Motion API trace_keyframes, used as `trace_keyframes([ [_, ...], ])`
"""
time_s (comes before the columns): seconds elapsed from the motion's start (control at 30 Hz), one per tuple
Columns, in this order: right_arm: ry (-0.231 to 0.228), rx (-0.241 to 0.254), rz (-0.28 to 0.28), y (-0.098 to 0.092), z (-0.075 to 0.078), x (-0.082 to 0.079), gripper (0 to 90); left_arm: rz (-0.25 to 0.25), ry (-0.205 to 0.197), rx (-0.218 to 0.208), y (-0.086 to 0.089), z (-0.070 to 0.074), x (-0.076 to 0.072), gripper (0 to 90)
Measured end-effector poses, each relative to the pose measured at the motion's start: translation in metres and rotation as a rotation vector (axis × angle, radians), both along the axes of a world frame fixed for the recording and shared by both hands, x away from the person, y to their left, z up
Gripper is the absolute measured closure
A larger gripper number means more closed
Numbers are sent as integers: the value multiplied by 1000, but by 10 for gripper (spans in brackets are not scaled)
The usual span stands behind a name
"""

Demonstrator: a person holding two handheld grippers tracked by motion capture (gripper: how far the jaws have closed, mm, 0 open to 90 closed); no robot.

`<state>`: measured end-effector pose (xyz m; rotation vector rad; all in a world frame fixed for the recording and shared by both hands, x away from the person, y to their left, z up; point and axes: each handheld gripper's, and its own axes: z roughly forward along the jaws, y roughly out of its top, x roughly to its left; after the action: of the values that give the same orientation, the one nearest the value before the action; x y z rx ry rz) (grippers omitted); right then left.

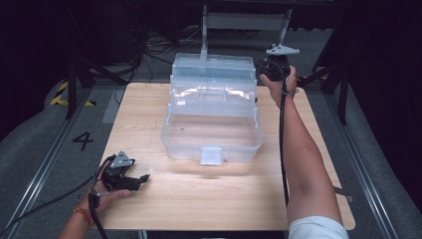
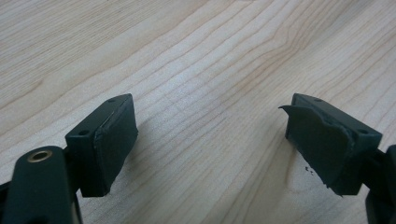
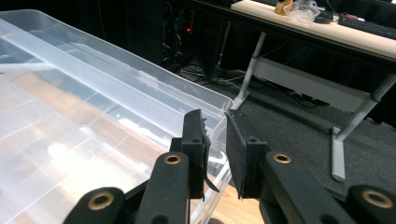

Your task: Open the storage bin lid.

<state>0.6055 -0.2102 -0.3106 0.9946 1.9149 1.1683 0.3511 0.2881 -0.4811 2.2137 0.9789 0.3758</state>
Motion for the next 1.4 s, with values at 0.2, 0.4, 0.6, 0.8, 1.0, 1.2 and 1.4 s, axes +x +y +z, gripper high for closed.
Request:
trace_keyframes([
  [0.2, -17, -12, 20, -4, 5, -16, 756, 0, -2, 3, 0, 0, 0, 170],
  [0.4, -20, -31, 52, -12, 9, -37, 727, 0, -2, 3, 0, 0, 0, 170],
  [0.6, -17, -35, 78, -16, 6, -55, 703, 0, -2, 2, 0, 0, 0, 170],
  [0.8, -12, -53, 100, -18, 1, -73, 661, -2, -6, 8, 0, 0, 0, 170],
  [1.0, 18, -55, 125, -24, -6, -91, 572, -3, -6, 8, 0, 0, 0, 170],
  [1.2, 30, -70, 133, -32, -16, -114, 473, 1, -3, 4, 0, 0, 0, 170],
  [1.4, 52, -100, 162, -41, -30, -137, 413, 0, -3, 5, 0, 0, 0, 167],
])
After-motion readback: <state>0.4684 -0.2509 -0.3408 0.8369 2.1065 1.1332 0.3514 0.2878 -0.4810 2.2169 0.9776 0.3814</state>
